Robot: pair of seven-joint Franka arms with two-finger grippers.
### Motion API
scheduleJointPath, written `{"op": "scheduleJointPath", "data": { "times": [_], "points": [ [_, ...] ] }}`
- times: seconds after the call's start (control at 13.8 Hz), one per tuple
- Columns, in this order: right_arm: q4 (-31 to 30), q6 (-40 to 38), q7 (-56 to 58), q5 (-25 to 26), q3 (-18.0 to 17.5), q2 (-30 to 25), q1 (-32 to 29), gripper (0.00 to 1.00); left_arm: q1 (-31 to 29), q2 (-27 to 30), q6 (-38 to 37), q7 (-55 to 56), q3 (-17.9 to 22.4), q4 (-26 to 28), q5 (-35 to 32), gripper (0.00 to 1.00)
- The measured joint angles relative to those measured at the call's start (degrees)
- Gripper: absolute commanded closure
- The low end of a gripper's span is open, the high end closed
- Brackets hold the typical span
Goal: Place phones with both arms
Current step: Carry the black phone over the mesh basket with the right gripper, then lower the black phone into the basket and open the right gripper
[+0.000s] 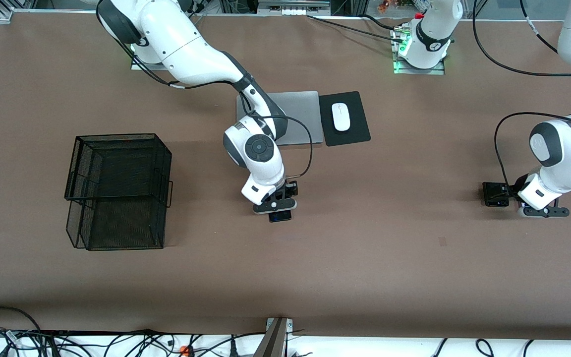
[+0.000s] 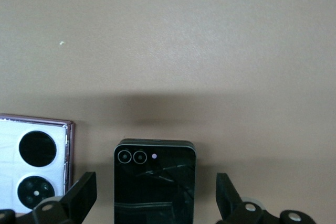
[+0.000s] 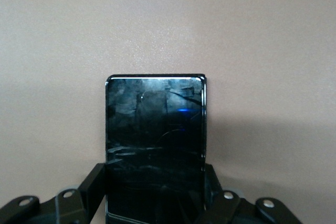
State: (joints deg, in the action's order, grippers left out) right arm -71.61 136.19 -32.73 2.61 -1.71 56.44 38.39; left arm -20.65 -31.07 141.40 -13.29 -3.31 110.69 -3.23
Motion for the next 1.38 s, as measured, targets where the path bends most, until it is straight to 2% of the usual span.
{"op": "scheduleJointPath", "data": {
  "times": [0.22, 0.51, 0.65, 0.87, 1.02, 1.16, 1.38],
  "points": [
    [0.1, -0.1, 0.0, 0.0, 0.2, 0.0, 0.0, 0.71, 0.0, 0.0, 1.9, 1.7, -0.2, 1.5, 0.0, 0.0],
    [1.4, -6.0, 0.1, 0.0, 3.8, -2.5, -0.2, 0.71, 0.0, 0.0, 2.3, 1.7, -0.2, 2.1, 0.0, 0.0],
    [2.0, -10.9, 0.1, 0.0, 5.9, -6.6, -0.8, 0.7, 0.0, 0.0, 2.4, 1.6, -0.2, 2.2, 0.0, 0.0],
    [2.3, -23.8, 1.8, 0.0, 8.2, -15.3, -4.6, 0.69, 0.0, -0.1, 2.4, -0.9, -0.2, 2.3, 0.0, 0.0],
    [1.6, -32.1, 6.9, 0.0, 11.2, -20.6, -6.9, 0.69, -0.1, -0.2, 2.4, -2.4, -0.2, 2.3, 0.0, 0.0],
    [-2.7, -35.2, 13.8, -0.2, 15.3, -25.8, -7.7, 0.69, -0.1, -0.2, 2.5, -3.8, -0.1, 2.3, 0.0, 0.0],
    [-16.8, -33.8, 22.8, -0.6, 21.5, -36.1, -7.9, 0.69, -0.8, -0.3, 2.7, -5.6, 0.3, 2.1, 0.0, 0.0]
  ]
}}
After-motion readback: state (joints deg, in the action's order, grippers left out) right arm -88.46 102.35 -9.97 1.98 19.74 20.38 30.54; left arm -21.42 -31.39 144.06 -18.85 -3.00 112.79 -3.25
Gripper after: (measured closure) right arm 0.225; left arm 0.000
